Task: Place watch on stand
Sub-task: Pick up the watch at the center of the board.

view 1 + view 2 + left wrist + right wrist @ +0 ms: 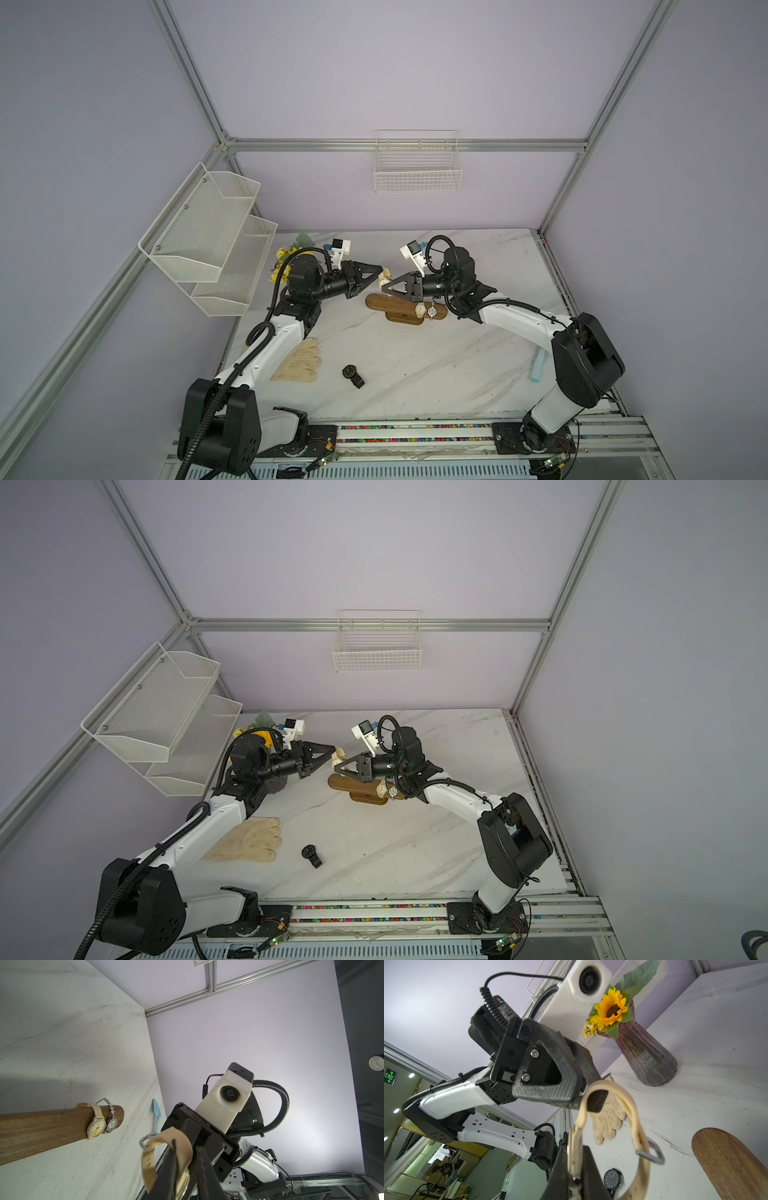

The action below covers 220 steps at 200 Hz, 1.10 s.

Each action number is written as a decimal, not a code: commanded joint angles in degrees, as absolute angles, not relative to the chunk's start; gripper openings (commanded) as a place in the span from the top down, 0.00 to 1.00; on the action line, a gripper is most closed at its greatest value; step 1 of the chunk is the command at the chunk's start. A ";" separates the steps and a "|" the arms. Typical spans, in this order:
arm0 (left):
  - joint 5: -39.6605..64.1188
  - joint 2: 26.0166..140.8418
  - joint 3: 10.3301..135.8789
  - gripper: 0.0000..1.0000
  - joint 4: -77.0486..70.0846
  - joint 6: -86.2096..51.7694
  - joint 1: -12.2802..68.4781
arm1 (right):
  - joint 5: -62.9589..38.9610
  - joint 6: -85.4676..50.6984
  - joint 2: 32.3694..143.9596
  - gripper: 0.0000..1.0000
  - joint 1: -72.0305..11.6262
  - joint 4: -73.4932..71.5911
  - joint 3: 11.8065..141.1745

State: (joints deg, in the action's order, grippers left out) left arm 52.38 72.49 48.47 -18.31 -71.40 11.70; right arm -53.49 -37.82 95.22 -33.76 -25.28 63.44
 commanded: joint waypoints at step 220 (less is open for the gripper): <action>54.75 71.48 52.40 1.00 -5.97 -63.20 11.86 | -46.14 -40.60 95.95 0.63 -36.22 -26.93 63.77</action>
